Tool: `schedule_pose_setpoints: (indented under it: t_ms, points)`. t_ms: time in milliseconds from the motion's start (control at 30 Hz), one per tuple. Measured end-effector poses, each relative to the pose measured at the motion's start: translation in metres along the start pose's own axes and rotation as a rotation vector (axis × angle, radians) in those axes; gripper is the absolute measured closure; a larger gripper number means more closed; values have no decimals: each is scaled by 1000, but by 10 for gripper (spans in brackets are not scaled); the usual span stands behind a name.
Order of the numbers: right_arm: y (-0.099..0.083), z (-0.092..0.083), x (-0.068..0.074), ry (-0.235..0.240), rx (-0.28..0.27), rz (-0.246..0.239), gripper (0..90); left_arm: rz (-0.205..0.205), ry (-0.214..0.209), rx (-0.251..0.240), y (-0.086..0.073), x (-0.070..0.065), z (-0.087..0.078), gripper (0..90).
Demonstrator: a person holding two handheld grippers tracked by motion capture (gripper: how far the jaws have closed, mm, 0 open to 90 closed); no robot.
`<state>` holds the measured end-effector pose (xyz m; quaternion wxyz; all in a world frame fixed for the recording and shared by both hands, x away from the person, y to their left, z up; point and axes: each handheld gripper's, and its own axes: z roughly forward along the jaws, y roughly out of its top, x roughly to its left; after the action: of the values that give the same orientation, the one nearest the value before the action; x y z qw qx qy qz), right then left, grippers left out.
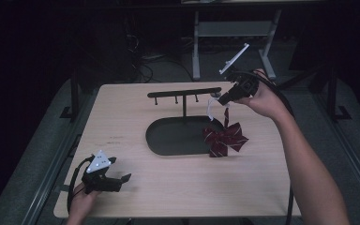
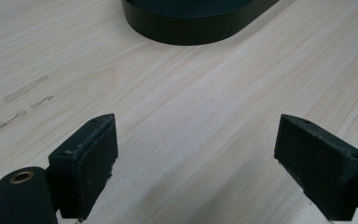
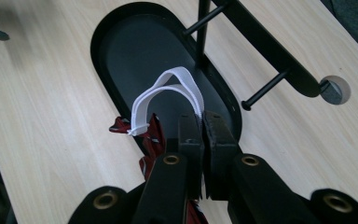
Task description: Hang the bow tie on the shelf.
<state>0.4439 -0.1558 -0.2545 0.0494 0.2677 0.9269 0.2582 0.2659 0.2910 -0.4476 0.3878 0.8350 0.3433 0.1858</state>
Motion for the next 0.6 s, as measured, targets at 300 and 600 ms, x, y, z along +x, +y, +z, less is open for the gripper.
schedule_pose_setpoints:
  t_ms: [300,600]
  points:
    - [7,0,-8,-5,4,8,870,5,0,5,0,1,-1,131]
    - [8,4,-16,-7,11,30,869,2,0,2,0,0,-1,131]
